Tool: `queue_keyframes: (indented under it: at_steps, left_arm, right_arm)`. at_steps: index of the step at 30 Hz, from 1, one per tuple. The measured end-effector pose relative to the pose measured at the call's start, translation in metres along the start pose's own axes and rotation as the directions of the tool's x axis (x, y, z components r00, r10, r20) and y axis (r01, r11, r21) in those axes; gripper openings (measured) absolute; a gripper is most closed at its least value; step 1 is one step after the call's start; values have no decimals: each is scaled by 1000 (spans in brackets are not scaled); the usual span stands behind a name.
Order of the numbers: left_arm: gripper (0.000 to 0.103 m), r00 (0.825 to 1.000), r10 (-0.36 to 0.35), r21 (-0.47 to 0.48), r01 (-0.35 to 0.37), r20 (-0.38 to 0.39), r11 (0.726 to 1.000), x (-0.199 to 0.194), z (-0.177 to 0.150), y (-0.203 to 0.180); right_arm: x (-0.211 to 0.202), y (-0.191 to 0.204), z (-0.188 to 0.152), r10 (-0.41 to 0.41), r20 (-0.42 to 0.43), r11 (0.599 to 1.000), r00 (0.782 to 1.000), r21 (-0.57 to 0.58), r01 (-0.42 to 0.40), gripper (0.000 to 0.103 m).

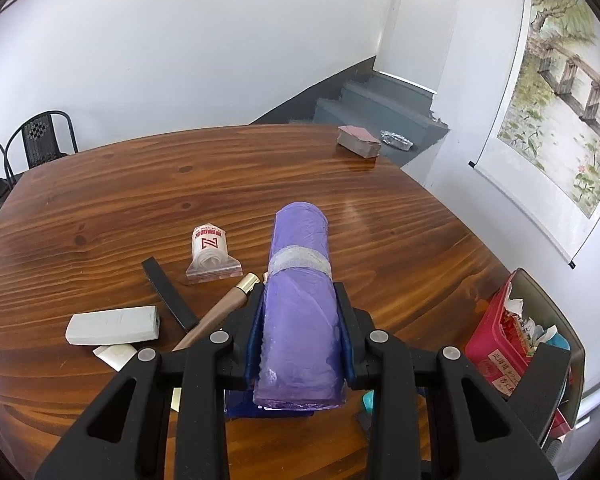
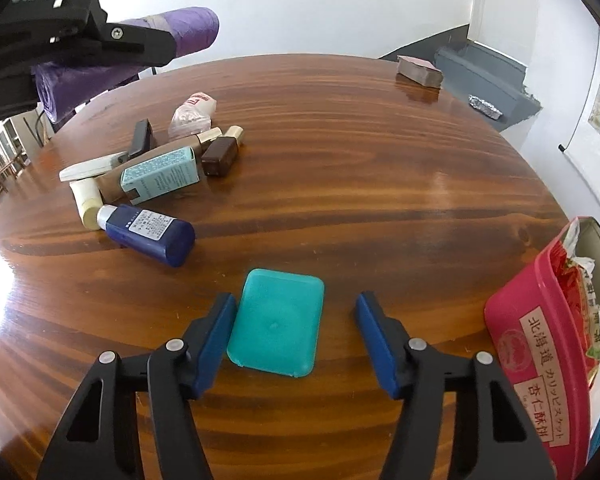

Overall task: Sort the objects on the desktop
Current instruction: 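Grasp the teal soap box with the right gripper while the left holds the purple roll, then carry the purple roll and teal soap box over the tin with both grippers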

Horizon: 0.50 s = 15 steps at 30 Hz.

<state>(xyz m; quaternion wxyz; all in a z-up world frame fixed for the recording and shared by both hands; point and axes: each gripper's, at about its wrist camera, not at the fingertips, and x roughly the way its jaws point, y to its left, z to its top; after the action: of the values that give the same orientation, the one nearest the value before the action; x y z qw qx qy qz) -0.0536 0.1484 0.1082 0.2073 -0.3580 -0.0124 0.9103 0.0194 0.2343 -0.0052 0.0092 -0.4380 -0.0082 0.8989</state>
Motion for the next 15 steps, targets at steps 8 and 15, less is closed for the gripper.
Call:
queue_keyframes:
  at_steps: [8,15]
  left_arm:
    - [34,1000,-13,20,13,1,1000,-2,-2,-9]
    - [34,1000,-18,42,18,-3,999,-2,-6,-18]
  right_arm:
    - [-7,-1,-3,49,12,998,999,26,-50,44]
    - [-43,-10,-9,48,128,996,991,73,-58,44]
